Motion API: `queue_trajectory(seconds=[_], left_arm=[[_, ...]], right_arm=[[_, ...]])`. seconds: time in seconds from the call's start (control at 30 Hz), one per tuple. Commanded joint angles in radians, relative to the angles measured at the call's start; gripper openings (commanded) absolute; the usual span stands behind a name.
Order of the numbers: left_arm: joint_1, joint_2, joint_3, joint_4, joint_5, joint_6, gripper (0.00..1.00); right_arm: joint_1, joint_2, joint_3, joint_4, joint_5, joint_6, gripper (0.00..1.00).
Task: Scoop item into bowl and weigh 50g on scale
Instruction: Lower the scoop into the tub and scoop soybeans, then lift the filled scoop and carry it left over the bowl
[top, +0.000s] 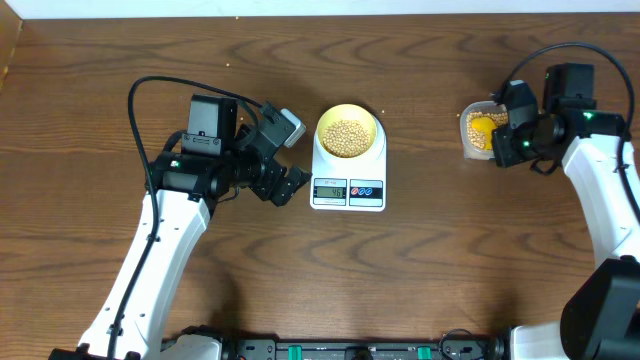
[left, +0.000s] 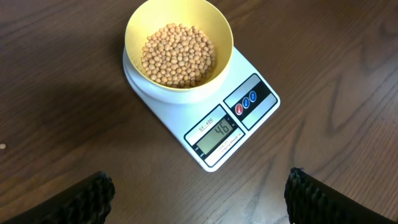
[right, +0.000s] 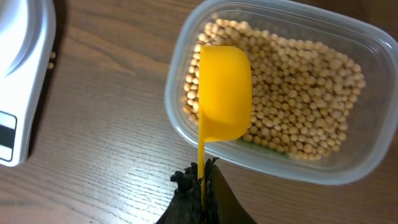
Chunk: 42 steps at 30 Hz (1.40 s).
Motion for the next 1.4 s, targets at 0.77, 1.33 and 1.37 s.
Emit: queue_trajectory(seconds=[0.77,1.33,1.37], left_arm=[[0.002,-0.011,0.009,0.000,0.019,0.016,0.90],[0.002,-0.011,0.009,0.000,0.019,0.016,0.90],[0.002,-0.011,0.009,0.000,0.019,0.016,0.90]], right_arm=[[-0.240,0.001,-0.001,0.151,-0.488,0.235,0.01],[-0.073,0.001,-0.001,0.352,-0.603,0.401,0.01],[-0.048,0.001,-0.001,0.364,-0.602,0.401,0.01]])
